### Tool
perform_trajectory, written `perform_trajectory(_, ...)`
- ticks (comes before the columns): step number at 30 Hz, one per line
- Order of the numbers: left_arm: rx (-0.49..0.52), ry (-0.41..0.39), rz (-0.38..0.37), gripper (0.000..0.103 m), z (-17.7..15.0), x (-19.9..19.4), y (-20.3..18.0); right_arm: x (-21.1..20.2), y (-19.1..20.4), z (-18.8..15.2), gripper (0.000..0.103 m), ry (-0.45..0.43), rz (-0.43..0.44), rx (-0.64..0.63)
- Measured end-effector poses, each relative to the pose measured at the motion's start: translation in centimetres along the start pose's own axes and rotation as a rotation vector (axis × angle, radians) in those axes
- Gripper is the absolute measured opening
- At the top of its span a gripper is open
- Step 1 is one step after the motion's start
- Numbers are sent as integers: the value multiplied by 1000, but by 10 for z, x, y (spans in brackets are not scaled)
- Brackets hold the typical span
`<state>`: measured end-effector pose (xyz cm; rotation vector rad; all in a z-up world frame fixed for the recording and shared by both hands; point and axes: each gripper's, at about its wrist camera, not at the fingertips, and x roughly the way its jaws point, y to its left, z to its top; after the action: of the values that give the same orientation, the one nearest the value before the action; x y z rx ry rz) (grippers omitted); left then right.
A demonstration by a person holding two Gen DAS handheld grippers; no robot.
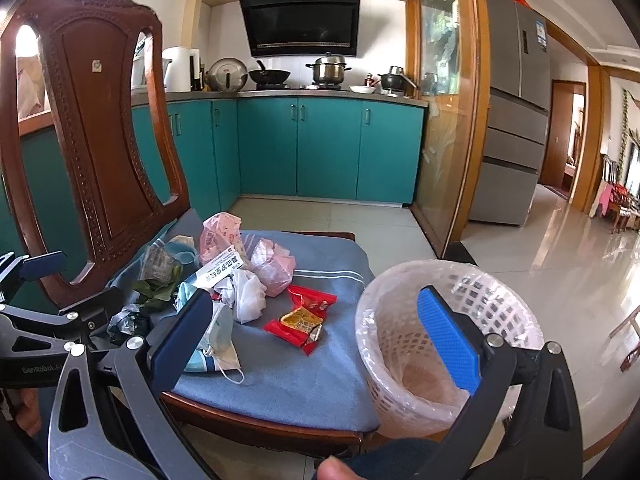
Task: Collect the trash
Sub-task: 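Grasp the red candy wrapper with the right gripper while the left gripper grasps the blue mask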
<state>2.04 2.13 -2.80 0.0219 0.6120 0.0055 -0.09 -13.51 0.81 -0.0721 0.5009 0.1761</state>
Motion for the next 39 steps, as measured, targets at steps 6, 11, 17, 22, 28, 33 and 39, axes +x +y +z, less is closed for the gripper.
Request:
perform_trajectory(6, -69, 57, -29, 100, -4, 23, 20, 56, -9, 16, 99, 87, 38, -35)
perform_trajectory(11, -70, 145, -12, 84, -12, 50, 26, 130, -8, 40, 48, 233, 104, -63)
perform_trajectory(17, -47, 217, -46, 90, -14, 79, 12, 203, 8, 12, 55, 408, 56, -117)
perform_trajectory(22, 10, 262, -38, 90, -15, 115, -5, 214, 17, -6, 71, 469, 46, -172)
perform_trajectory(28, 8, 302, -65, 90, -14, 142, -15, 220, 21, -21, 76, 510, 51, -231)
perform_trajectory(33, 1, 281, -71, 88, -10, 140, -14, 227, 27, -31, 29, 552, 137, -223)
perform_trajectory(39, -45, 272, -100, 92, -4, 131, -5, 221, 25, -21, 21, 497, 198, -196)
